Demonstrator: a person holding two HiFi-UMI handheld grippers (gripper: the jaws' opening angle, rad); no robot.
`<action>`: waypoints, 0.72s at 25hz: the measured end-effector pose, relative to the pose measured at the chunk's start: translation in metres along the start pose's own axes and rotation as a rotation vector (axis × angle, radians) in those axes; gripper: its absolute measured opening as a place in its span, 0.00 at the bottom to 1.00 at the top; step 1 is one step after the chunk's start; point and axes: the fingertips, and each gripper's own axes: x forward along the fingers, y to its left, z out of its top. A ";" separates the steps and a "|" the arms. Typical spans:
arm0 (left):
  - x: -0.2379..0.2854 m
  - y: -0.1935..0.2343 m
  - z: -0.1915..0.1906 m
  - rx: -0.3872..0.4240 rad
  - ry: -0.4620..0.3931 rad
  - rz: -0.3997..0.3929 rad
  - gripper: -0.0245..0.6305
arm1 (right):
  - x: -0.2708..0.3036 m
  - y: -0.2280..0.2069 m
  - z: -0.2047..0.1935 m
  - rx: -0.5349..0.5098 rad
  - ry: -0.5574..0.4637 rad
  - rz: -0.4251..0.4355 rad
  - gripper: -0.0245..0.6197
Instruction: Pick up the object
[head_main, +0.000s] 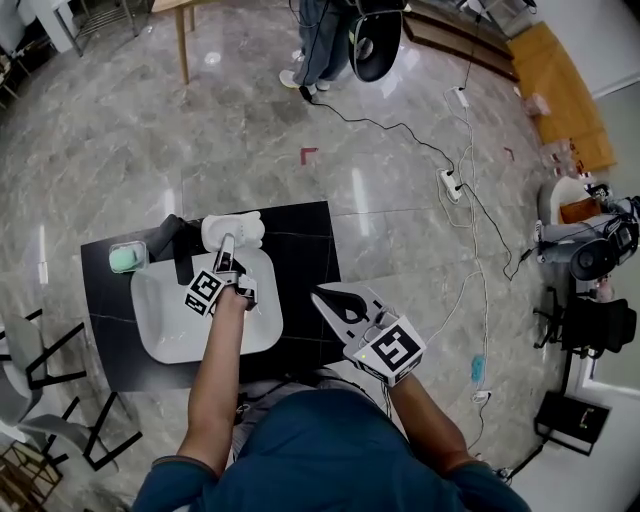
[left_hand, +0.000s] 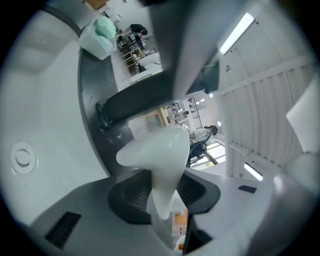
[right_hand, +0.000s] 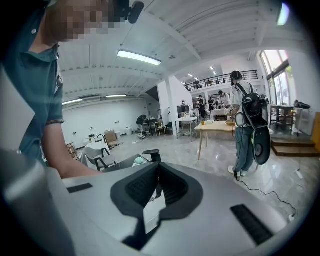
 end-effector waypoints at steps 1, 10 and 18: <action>-0.004 -0.015 0.002 0.025 0.004 -0.032 0.26 | 0.000 -0.001 0.002 -0.002 -0.014 0.000 0.06; -0.090 -0.205 0.041 0.465 -0.036 -0.340 0.26 | -0.019 -0.018 0.067 -0.092 -0.232 -0.040 0.06; -0.179 -0.319 0.068 0.929 -0.170 -0.442 0.25 | -0.040 -0.006 0.109 -0.283 -0.310 -0.053 0.06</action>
